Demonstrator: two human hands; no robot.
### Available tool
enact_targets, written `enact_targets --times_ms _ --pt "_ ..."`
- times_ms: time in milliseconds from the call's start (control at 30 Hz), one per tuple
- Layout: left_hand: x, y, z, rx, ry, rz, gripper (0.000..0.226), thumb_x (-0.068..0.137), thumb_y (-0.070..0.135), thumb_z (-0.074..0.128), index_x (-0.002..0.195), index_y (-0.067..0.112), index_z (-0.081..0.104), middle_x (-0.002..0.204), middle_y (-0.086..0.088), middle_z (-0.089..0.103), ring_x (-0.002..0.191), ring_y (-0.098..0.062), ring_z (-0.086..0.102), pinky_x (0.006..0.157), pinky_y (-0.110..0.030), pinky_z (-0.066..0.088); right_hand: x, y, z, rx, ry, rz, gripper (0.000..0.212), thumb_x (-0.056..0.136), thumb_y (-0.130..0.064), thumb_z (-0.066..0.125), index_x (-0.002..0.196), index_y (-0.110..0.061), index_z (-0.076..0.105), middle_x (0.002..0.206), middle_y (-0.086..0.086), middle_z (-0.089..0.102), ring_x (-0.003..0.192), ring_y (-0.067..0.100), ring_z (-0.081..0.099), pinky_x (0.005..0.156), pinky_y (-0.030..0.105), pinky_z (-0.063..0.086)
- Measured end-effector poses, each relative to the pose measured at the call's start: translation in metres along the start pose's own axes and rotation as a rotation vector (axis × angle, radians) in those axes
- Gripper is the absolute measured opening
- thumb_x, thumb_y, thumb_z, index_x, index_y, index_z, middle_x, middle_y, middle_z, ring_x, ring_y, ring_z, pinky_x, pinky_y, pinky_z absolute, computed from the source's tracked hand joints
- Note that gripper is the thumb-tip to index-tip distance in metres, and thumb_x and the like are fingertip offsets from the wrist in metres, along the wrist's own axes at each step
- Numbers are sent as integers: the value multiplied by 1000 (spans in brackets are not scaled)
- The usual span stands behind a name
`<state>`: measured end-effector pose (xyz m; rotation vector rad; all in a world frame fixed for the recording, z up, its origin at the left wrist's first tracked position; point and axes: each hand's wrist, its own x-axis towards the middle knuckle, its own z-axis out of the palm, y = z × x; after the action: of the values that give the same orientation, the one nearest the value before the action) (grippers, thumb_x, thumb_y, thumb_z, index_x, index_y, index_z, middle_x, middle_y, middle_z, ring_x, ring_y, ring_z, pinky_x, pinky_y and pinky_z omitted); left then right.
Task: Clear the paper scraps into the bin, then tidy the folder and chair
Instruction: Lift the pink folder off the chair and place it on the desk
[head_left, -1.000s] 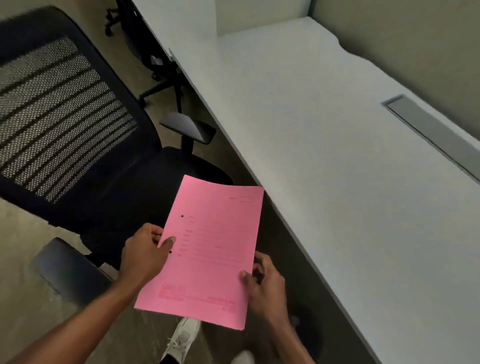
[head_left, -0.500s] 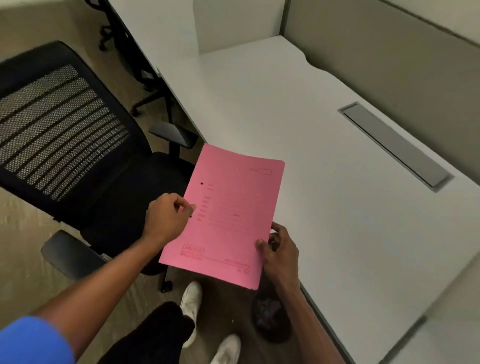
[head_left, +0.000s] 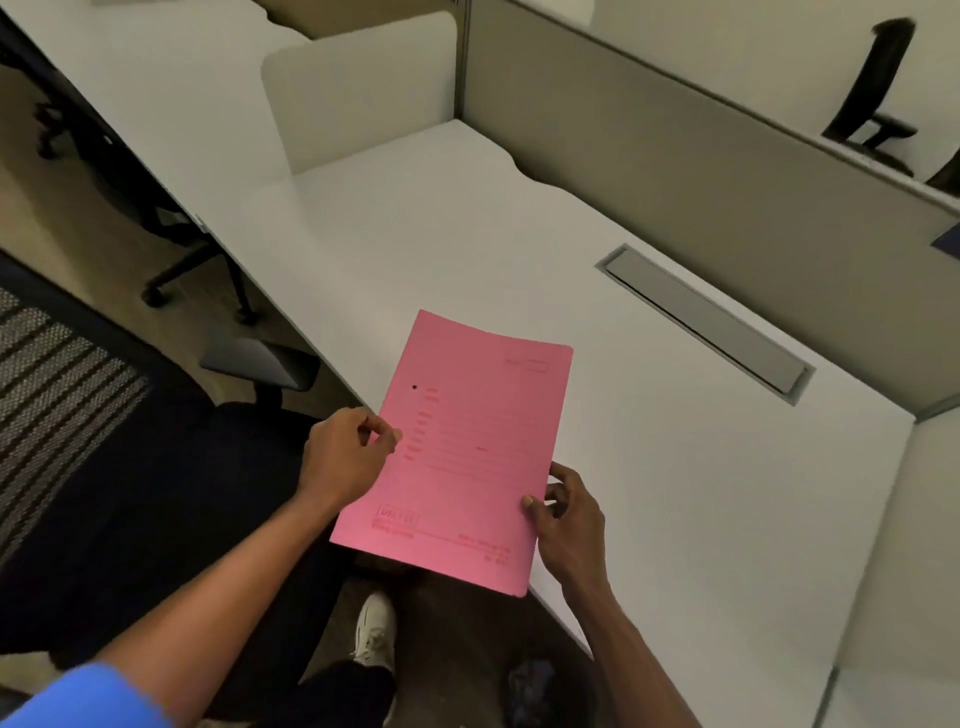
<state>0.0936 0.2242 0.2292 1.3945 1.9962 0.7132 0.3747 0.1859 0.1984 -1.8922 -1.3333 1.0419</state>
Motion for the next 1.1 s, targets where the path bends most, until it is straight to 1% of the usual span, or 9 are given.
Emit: enact_targets --times_ms 100,200,367,533,633,733,867,967,1100 --pt "41 3 -9 42 -32 10 21 94 38 77 94 18 75 94 4 72 86 -12 68 69 -29 52 23 -20 12 5 4 9 45 97 -26 71 139 -28 55 111 -9 71 89 5 69 72 19 54" --pt "76 9 -14 46 -64 -6 20 93 40 78 94 20 74 97 3 73 87 -15 70 72 -33 56 44 -39 19 14 10 27 45 97 -27 70 139 -30 54 110 -11 71 87 4 70 67 13 50" --pt "135 30 -10 102 -92 55 20 94 40 77 92 20 74 102 2 75 90 -18 72 75 -35 57 84 -54 24 74 11 47 48 97 -20 69 140 -32 53 106 -14 71 87 -4 68 63 16 55" --pt "182 50 18 133 -140 84 17 92 38 78 87 24 73 104 4 75 89 -17 71 78 -36 55 131 -47 9 129 -59 67 70 87 -8 72 144 -40 47 111 -11 72 78 6 68 69 25 58" --pt "213 63 44 116 -149 101 17 89 39 81 80 28 70 99 7 76 85 -11 71 80 -37 58 170 -33 -1 149 -57 26 76 83 -9 74 141 -48 45 109 -10 74 76 5 66 72 26 56" --pt "248 72 69 128 -147 111 18 87 39 83 79 29 70 97 8 76 85 -10 72 81 -37 59 217 -19 -9 134 -85 19 78 82 -12 76 145 -46 44 110 -9 74 75 6 66 72 25 57" --pt "290 90 97 169 -158 129 17 87 40 83 81 29 71 99 6 76 86 -13 72 84 -38 59 270 -9 -17 139 -116 15 80 80 -9 76 144 -44 46 109 -7 73 72 6 66 70 31 60" --pt "322 105 115 198 -174 135 16 87 39 83 83 26 73 99 4 76 88 -15 72 82 -35 55 308 -11 -25 172 -106 34 78 79 -1 77 144 -36 49 105 -6 73 76 3 70 68 23 57" --pt "365 129 131 208 -186 151 18 85 38 84 85 23 76 99 2 75 90 -18 72 85 -34 55 354 -18 -30 196 -79 49 77 78 2 79 140 -33 51 100 -8 74 77 -1 69 69 20 56"
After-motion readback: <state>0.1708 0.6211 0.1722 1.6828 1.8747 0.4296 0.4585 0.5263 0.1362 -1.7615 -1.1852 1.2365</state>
